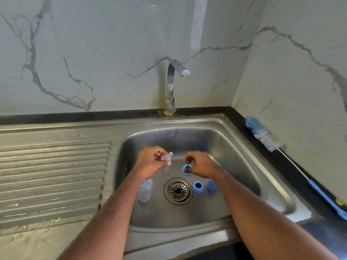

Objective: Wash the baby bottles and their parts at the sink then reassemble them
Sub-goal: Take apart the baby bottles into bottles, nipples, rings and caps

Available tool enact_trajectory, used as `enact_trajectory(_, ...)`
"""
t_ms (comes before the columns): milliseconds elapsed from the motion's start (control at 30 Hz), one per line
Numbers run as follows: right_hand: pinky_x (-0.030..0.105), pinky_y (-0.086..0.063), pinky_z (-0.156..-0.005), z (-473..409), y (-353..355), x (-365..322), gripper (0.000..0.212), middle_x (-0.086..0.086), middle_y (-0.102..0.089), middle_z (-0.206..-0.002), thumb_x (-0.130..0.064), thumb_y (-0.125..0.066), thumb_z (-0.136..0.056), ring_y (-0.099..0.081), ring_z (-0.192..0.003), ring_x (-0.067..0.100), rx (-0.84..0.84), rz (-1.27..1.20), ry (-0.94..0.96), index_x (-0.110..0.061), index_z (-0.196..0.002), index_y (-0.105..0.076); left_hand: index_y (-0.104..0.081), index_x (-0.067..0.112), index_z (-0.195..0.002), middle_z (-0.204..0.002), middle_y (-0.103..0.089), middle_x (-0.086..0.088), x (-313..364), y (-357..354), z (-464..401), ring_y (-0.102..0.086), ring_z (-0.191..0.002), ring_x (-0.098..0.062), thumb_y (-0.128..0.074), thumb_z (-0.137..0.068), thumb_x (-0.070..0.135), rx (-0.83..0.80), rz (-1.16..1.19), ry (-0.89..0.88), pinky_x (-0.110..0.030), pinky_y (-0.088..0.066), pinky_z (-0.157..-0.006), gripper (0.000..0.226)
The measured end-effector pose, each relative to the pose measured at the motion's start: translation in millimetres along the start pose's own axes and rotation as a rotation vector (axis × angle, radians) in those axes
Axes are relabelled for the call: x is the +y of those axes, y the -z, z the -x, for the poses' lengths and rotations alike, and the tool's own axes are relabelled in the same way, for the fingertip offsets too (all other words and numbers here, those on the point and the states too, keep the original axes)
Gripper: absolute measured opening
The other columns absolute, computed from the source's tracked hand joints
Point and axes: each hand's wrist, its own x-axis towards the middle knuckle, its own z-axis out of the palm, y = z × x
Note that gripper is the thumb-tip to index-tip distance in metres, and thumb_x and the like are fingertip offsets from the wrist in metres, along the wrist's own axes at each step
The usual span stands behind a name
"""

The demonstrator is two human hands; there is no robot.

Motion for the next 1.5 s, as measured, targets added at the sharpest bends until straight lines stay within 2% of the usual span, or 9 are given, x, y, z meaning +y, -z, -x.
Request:
enact_trajectory(67, 0.028, -0.058, -0.071, 3.8, 10.2, -20.2, 0.015, -0.002, -0.073, -0.092, -0.022, -0.081, -0.084, -0.065, -0.072, -0.001, 0.103, -0.272, 0.076, -0.02, -0.097, -0.072, -0.076, 0.015, -0.086, -0.077, -0.074, 0.003, 0.0, 0.0, -0.7, -0.062, -0.062, 0.002, -0.091, -0.067, 0.006, -0.004, -0.006, -0.005, -0.015, -0.051, -0.066, 0.026)
enact_trajectory(200, 0.016, -0.052, -0.059, 8.2, 11.7, -44.6, 0.024, 0.007, -0.074, -0.093, -0.01, -0.078, -0.087, -0.066, -0.067, 0.006, 0.105, -0.463, 0.195, -0.011, -0.112, -0.075, -0.075, 0.012, -0.091, -0.071, -0.066, 0.008, 0.2, 1.8, -2.7, -0.056, -0.058, 0.004, -0.092, -0.066, 0.006, -0.004, -0.052, 0.002, -0.007, -0.043, -0.059, 0.031)
enact_trajectory(367, 0.013, -0.049, -0.061, 0.3, -3.0, -50.3, 0.023, 0.004, -0.072, -0.091, -0.006, -0.079, -0.086, -0.066, -0.064, 0.003, 0.054, -0.405, 0.21, -0.015, -0.107, -0.076, -0.074, 0.013, -0.088, -0.069, -0.065, 0.01, -2.0, 5.1, -1.0, -0.058, -0.057, 0.008, -0.092, -0.066, 0.008, -0.027, -0.103, 0.002, -0.009, -0.043, -0.059, 0.029)
enact_trajectory(500, 0.013, -0.05, -0.064, -3.4, -4.7, -46.8, 0.015, -0.006, -0.072, -0.087, -0.012, -0.078, -0.088, -0.065, -0.069, 0.0, 0.106, -0.341, 0.158, -0.016, -0.101, -0.077, -0.073, 0.014, -0.099, -0.083, -0.069, 0.003, 0.1, 8.5, 0.0, -0.062, -0.072, -0.007, -0.094, -0.065, 0.011, -0.025, -0.113, 0.015, -0.017, -0.048, -0.067, 0.04)
enact_trajectory(567, 0.016, -0.051, -0.071, -5.5, -7.0, -43.2, 0.015, -0.01, -0.072, -0.086, -0.016, -0.08, -0.086, -0.065, -0.073, 0.001, 0.113, -0.263, 0.129, -0.018, -0.101, -0.078, -0.071, 0.016, -0.105, -0.09, -0.068, 0.002, 0.4, 13.8, -1.3, -0.06, -0.075, -0.009, -0.094, -0.064, 0.01, 0.028, -0.1, 0.03, -0.01, -0.048, -0.065, 0.047)
enact_trajectory(800, 0.014, -0.043, -0.071, -5.3, -35.3, -46.4, 0.02, -0.005, -0.071, -0.098, -0.014, -0.077, -0.086, -0.06, -0.083, 0.005, -0.169, 0.1, 0.192, -0.017, -0.105, -0.075, -0.074, 0.012, -0.089, -0.074, -0.072, 0.001, -6.5, 28.5, -1.9, -0.066, -0.069, -0.004, -0.087, -0.072, 0.0, 0.137, -0.094, 0.136, -0.012, -0.053, -0.068, 0.024)
enact_trajectory(900, 0.02, -0.047, -0.076, -8.2, -49.4, -49.0, 0.02, 0.0, -0.073, -0.102, -0.01, -0.078, -0.084, -0.064, -0.089, 0.011, -0.234, 0.157, 0.206, -0.015, -0.104, -0.075, -0.075, 0.009, -0.09, -0.075, -0.074, -0.003, -7.1, 28.5, -1.7, -0.068, -0.07, -0.008, -0.086, -0.071, -0.001, 0.131, -0.078, 0.132, -0.019, -0.057, -0.075, 0.024)
enact_trajectory(1067, 0.03, -0.055, -0.086, -14.3, -65.2, -56.0, 0.021, 0.002, -0.074, -0.104, -0.009, -0.078, -0.083, -0.068, -0.094, 0.017, -0.287, 0.241, 0.243, -0.016, -0.103, -0.074, -0.074, 0.01, -0.089, -0.077, -0.074, -0.006, -8.7, 26.9, -2.8, -0.069, -0.069, -0.009, -0.087, -0.072, 0.0, 0.118, -0.07, 0.134, -0.019, -0.057, -0.068, 0.023)
enact_trajectory(1500, 0.028, -0.055, -0.083, -16.1, -68.5, -52.8, 0.025, 0.0, -0.072, -0.105, -0.011, -0.081, -0.082, -0.067, -0.091, 0.014, -0.365, 0.238, 0.232, -0.015, -0.105, -0.073, -0.074, 0.009, -0.088, -0.073, -0.072, -0.006, -12.2, 23.2, -5.6, -0.065, -0.058, -0.006, -0.084, -0.074, 0.0, 0.083, -0.075, 0.141, -0.015, -0.052, -0.057, 0.019)
